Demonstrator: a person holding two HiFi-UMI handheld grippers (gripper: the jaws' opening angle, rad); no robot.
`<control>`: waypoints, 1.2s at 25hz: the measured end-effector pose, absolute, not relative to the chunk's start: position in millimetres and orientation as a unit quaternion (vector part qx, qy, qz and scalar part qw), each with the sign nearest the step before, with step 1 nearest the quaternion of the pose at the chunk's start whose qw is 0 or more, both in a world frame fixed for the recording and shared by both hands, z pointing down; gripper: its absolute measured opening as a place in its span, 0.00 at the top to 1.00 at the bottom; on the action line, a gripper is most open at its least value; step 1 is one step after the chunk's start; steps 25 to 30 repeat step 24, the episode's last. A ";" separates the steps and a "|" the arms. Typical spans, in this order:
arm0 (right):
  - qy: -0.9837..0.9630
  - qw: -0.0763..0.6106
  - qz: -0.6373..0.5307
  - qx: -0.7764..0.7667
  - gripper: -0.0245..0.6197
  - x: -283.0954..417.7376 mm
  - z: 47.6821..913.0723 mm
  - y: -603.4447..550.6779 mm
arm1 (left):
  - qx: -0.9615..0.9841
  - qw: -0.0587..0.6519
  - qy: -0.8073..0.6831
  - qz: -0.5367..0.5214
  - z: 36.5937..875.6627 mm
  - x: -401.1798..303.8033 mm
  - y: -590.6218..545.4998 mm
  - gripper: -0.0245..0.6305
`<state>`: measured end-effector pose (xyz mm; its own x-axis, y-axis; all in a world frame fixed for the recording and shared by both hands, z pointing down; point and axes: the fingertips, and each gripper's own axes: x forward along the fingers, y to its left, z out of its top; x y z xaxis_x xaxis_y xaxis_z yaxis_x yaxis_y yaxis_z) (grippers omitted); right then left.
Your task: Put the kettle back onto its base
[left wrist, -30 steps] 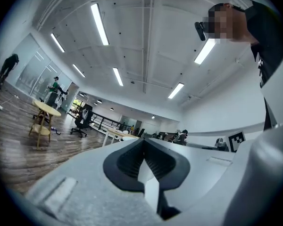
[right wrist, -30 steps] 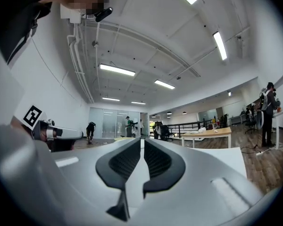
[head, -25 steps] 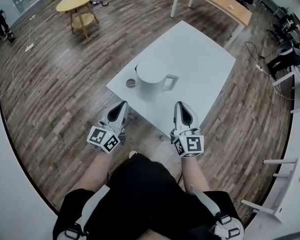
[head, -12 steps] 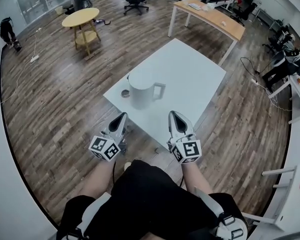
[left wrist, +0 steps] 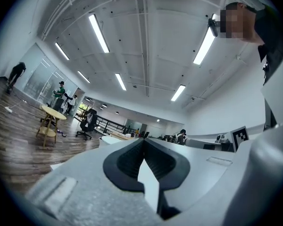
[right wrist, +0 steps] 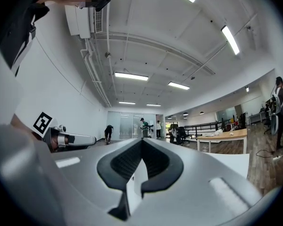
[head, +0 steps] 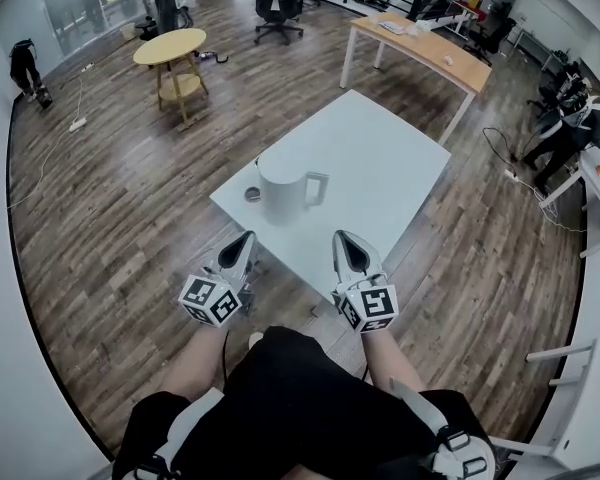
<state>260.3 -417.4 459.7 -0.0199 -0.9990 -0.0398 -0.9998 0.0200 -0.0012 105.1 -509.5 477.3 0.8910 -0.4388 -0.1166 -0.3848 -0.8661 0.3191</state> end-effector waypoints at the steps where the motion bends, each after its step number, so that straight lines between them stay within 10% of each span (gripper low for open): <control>1: 0.714 0.014 0.015 -0.700 0.96 260.2 459.3 -417.2 | 0.962 0.143 -0.211 -0.093 476.5 106.5 -509.5 0.96; 30: 0.695 0.029 -0.010 -0.718 0.96 263.1 477.2 -426.9 | 0.955 0.142 -0.247 -0.084 495.7 87.1 -502.8 0.96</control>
